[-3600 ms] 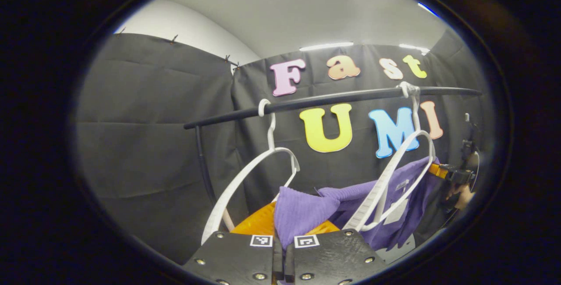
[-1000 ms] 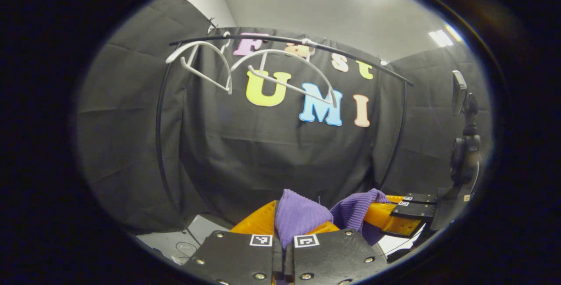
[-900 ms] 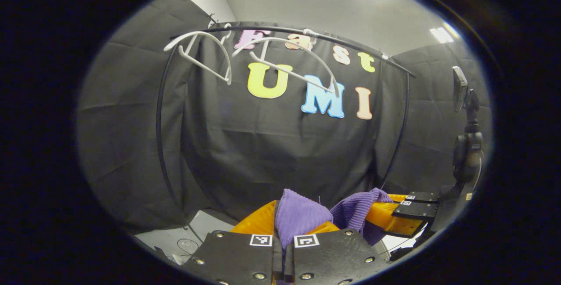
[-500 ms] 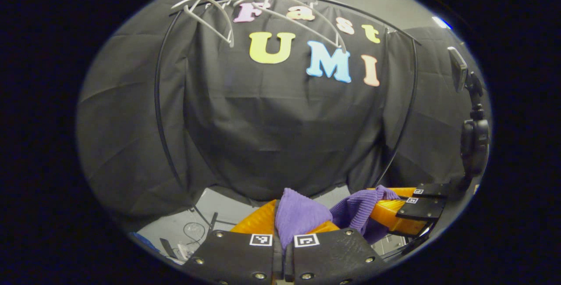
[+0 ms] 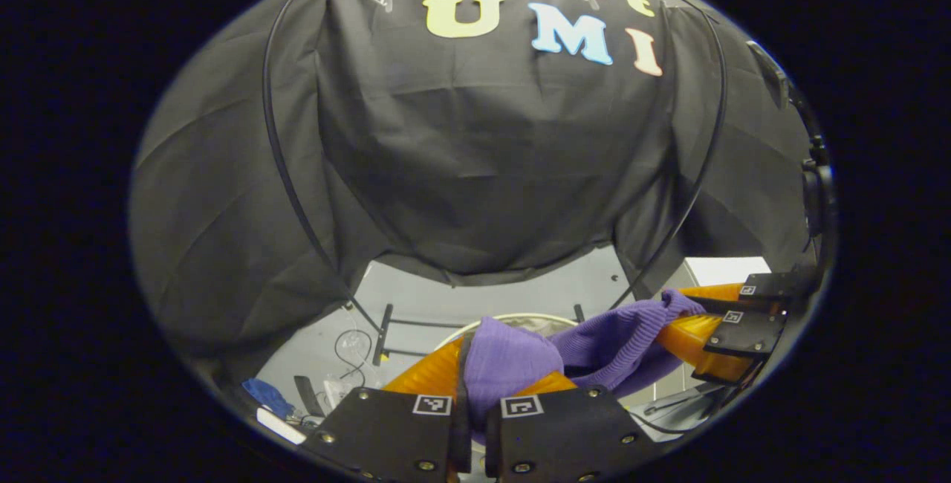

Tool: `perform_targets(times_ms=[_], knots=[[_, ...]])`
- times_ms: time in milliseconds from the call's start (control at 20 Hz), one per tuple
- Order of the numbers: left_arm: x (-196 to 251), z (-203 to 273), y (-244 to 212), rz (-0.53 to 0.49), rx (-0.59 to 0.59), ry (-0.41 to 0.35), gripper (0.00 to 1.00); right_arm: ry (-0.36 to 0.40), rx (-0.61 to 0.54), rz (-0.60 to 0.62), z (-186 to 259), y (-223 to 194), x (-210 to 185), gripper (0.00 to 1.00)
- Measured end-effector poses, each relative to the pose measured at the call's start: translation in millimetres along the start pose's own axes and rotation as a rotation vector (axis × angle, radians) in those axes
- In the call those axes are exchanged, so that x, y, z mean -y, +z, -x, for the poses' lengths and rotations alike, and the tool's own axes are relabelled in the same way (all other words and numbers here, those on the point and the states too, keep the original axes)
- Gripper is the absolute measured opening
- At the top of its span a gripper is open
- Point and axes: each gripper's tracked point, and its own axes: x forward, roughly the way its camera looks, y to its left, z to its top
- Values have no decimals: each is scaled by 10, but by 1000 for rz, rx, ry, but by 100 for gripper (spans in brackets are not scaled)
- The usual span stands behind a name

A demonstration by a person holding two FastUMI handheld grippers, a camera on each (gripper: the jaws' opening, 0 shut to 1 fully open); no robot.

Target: Grasp the clothes on the hanger with both hands and then place them into the laundry hamper below.

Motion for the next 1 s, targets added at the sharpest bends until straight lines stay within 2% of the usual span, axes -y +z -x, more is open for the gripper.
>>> perform_targets(times_ms=[50,100,150,250,300,350,400,450,500,650,750,800,1000], knots=[[5,5,3,3,-3,6,14,-10,-2,-2,17,-32,11,37],[-12,27,27,-1,3,11,25,-12,-11,-2,31,-67,-1,42],[-51,46,25,-6,14,20,48,-12,1,-6,57,-63,-10,55],[-92,68,82,-23,42,37,93,-22,24,-7,134,-10,-36,76],[-98,91,154,-27,61,40,94,-29,43,-8,174,53,-40,82],[-92,182,236,-30,81,43,90,-35,64,-11,213,121,-31,89],[-114,264,324,-37,104,47,94,-42,86,-15,265,201,-26,92],[-145,360,409,-44,131,51,94,-50,112,-19,325,296,-17,94],[-166,451,509,-51,162,54,90,-59,138,-23,387,366,-9,94],[-226,738,881,-57,274,59,90,-102,223,-11,571,618,96,94],[-277,996,1162,-52,347,56,90,-129,291,-6,820,801,152,94],[-308,1130,1319,-48,386,55,95,-138,326,-10,951,883,150,94],[-373,1707,1904,-37,523,44,94,-202,448,-21,1427,1332,294,95]])
